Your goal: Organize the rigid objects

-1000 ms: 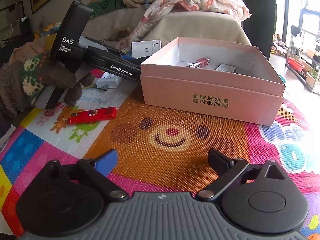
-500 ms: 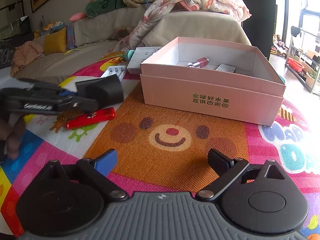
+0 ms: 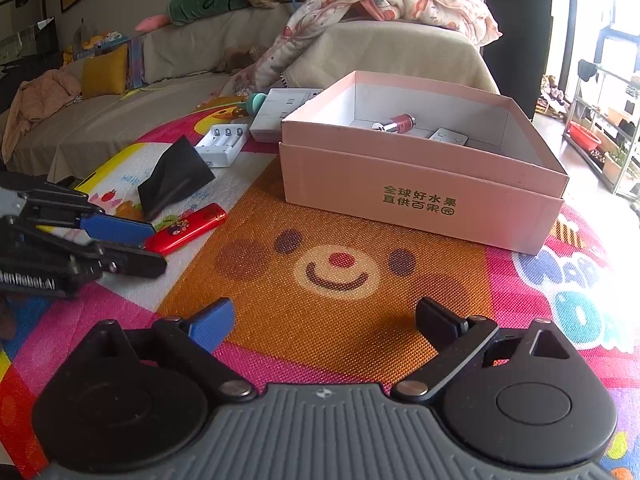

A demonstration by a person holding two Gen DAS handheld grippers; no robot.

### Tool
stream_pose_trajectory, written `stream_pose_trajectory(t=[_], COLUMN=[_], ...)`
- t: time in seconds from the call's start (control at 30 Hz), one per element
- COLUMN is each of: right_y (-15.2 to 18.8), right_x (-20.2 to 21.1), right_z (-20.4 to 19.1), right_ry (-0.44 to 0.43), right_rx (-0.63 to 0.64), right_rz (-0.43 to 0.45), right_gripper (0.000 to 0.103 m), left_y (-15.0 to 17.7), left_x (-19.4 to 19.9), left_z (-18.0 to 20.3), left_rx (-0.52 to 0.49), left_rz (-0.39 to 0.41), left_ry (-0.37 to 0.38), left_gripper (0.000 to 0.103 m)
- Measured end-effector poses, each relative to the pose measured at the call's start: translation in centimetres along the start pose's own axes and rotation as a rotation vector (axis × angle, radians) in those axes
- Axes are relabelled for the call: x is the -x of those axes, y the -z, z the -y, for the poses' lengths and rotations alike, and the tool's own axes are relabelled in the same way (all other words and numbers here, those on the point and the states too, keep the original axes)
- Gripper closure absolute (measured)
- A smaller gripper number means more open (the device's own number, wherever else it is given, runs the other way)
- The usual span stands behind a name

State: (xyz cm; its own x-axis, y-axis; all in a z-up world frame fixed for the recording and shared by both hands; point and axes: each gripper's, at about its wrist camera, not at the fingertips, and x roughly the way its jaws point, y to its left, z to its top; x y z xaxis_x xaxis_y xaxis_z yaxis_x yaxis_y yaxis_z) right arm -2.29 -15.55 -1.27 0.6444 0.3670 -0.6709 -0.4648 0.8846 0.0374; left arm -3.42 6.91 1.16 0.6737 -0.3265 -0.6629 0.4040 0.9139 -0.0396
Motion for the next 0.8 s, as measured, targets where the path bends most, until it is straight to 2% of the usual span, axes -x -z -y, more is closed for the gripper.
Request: stream_pose_trajectory(t=[0.07, 0.17, 0.2, 0.3, 0.37, 0.43, 0.53, 0.6, 0.7, 0.77, 0.8], right_y=[0.0, 0.0, 0.0, 0.0, 0.0, 0.0, -1.2, -4.1, -10.5, -15.3, -17.3], right_x=[0.0, 0.0, 0.0, 0.0, 0.1, 0.1, 0.0, 0.5, 1.0, -0.5, -1.6], right_z=[0.0, 0.0, 0.0, 0.1, 0.1, 0.1, 0.0, 0.1, -0.1, -0.5, -0.7], right_ry=[-0.001, -0.001, -0.002, -0.005, -0.005, -0.003, -0.013, -0.047, -0.101, -0.138, -0.152], right_rx=[-0.001, -0.002, -0.003, -0.006, -0.007, -0.008, -0.002, -0.007, -0.033, -0.058, -0.072], right_rz=[0.001, 0.001, 0.002, 0.003, 0.003, 0.002, -0.015, 0.004, 0.043, 0.004, -0.023], right_gripper=[0.006, 0.006, 0.006, 0.006, 0.006, 0.006, 0.006, 0.006, 0.006, 0.006, 0.006], left_y=[-0.2, -0.6, -0.8, -1.9, -2.5, -2.5, -2.0, -1.4, -0.3, 0.8, 1.2], left_x=[-0.2, 0.4, 0.8, 2.4, 3.0, 3.1, 2.4, 2.0, 1.5, 1.2, 0.9], left_z=[0.3, 0.4, 0.5, 0.0, -1.5, -3.7, -6.7, -8.4, -9.9, -10.5, -10.8], left_rx=[0.014, 0.037, 0.034, 0.041, 0.118, 0.237, 0.417, 0.510, 0.595, 0.630, 0.646], left_rz=[0.006, 0.028, 0.056, 0.181, 0.258, 0.303, 0.289, 0.295, 0.358, 0.399, 0.393], left_ry=[0.016, 0.096, 0.085, -0.034, -0.086, -0.098, -0.103, -0.089, -0.074, -0.061, -0.057], left_gripper=[0.060, 0.062, 0.062, 0.062, 0.062, 0.062, 0.063, 0.063, 0.063, 0.063, 0.063])
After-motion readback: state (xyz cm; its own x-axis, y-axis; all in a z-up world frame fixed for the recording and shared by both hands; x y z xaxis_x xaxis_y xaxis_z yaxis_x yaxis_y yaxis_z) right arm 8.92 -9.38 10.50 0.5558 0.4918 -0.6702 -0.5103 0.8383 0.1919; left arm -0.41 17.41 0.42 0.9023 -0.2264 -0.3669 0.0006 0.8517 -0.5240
